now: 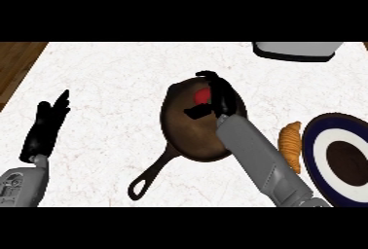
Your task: Pick the tomato from the plate and place it in the pan
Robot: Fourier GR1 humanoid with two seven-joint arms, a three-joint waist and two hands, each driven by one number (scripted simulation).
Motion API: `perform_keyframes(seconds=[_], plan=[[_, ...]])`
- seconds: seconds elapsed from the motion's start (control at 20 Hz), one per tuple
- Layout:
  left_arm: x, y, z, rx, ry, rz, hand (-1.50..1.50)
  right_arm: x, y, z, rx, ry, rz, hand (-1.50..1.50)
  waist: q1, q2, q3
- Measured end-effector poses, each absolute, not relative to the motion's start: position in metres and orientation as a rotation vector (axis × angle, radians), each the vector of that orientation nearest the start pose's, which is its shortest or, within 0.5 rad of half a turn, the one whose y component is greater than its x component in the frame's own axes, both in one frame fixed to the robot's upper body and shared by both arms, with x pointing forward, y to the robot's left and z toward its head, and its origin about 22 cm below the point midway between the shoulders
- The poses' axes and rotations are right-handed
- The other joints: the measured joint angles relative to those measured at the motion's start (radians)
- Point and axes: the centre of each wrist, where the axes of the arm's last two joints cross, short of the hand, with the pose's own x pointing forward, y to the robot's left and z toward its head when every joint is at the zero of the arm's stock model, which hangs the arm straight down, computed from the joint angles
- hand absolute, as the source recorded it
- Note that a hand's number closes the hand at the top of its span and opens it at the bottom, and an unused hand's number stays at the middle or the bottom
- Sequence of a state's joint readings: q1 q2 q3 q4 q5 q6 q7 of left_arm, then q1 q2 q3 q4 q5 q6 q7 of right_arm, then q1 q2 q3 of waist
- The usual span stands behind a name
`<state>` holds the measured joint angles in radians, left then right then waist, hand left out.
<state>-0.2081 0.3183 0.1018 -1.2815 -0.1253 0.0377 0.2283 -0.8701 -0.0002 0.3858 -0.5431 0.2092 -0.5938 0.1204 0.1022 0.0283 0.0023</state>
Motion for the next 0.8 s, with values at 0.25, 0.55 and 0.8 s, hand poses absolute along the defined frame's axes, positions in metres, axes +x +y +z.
perform_keyframes(seconds=[0.25,0.55,0.8], plan=[[0.299,0.322,0.017,0.437,-1.256,-0.183,0.0,0.386,-0.082,0.003,-0.538,-1.541,0.391,-1.5,0.007,0.003,0.001],[0.298,0.325,0.018,0.441,-1.253,-0.17,0.0,0.391,-0.081,0.01,-0.538,-1.634,0.229,-1.5,-0.005,-0.003,0.0],[0.286,0.339,0.013,0.462,-1.221,-0.138,0.0,0.395,-0.084,0.015,-0.549,-1.641,0.103,-1.5,-0.045,-0.016,-0.001]])
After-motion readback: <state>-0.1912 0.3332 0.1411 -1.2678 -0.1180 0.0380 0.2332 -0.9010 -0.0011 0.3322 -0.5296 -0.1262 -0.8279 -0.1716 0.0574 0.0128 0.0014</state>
